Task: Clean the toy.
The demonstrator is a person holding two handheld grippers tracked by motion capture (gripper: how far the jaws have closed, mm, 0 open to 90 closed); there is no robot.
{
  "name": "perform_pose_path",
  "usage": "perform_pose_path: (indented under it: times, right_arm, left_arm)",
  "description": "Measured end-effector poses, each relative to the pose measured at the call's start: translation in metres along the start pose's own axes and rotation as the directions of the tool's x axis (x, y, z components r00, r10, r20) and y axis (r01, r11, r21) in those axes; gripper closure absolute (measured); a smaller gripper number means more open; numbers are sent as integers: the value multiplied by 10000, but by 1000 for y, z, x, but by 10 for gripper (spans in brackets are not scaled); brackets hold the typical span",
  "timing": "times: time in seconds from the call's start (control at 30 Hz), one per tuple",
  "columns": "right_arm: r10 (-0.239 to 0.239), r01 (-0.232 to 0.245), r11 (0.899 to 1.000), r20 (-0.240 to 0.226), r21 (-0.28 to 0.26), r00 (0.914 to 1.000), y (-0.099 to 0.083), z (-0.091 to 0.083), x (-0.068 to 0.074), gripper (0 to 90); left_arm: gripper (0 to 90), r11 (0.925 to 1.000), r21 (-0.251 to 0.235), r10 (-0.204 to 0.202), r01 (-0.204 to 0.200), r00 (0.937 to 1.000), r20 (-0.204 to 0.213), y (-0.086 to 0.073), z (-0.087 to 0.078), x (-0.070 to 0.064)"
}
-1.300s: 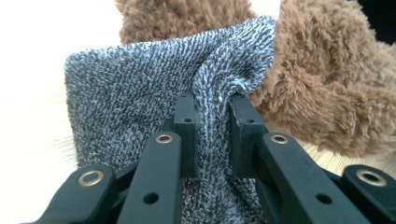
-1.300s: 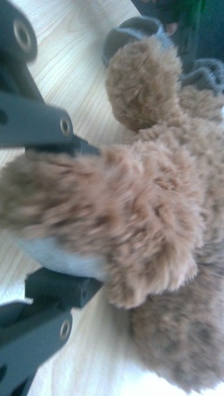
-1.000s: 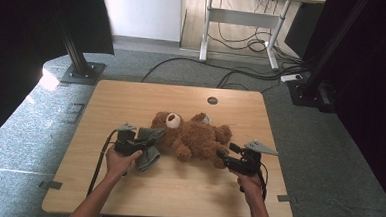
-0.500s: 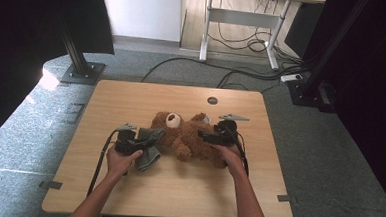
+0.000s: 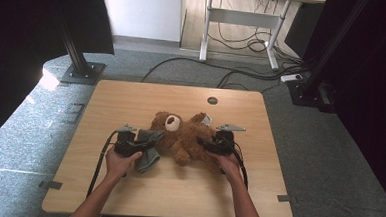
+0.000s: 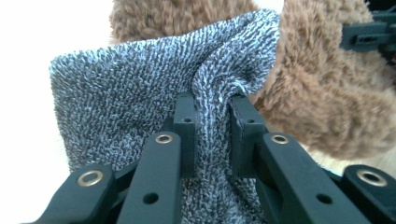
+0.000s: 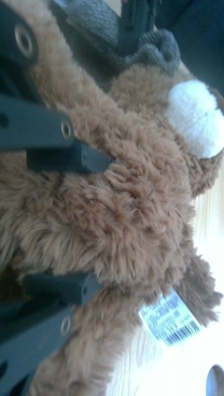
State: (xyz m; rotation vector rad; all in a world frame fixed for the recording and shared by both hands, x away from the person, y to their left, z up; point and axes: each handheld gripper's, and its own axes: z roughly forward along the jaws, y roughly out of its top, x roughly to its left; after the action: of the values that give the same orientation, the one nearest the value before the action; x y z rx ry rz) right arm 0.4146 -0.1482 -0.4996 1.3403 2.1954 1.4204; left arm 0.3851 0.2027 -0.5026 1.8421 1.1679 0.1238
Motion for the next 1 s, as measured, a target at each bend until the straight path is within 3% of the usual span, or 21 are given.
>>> perform_pose_path:
  times: [0.2,0.33,0.43,0.57,0.67,0.77,0.87,1.0]
  right_arm:
    - [-518,491,9979,-687,-412,9963,-16,-9,5,613]
    - [-1329,1291,9907,-1037,-427,9857,-26,-16,14,633]
    - [-1554,1499,9873,-1239,-530,9800,-33,-23,20,636]
    - [-1843,1749,9822,-1725,-683,9676,-43,-31,26,637]
    - [-1766,1646,9832,-1846,-785,9668,-49,-34,29,636]
    - [-1732,1585,9832,-1883,-910,9667,-53,-35,29,636]
    - [-1825,1667,9812,-1862,-973,9654,-54,-36,31,634]
    - [-1738,1512,9811,-2073,-1204,9627,-60,-35,29,636]
  left_arm:
    - [751,9979,-638,160,-136,9992,374,8,-23,-11]
    - [751,9913,-1208,623,-520,9946,830,24,-37,-33]
    - [751,9857,-1420,1075,-912,9878,1123,36,-38,-52]
    - [750,9847,-1118,1491,-1334,9780,1456,47,-18,-77]
    - [750,9865,-776,1555,-1442,9733,1688,49,2,-88]
    - [749,9886,-399,1500,-1453,9741,1691,49,22,-94]
    - [748,9861,241,1604,-1645,9793,1236,45,42,-97]
    - [757,9873,274,1531,-1565,9834,976,39,39,-89]
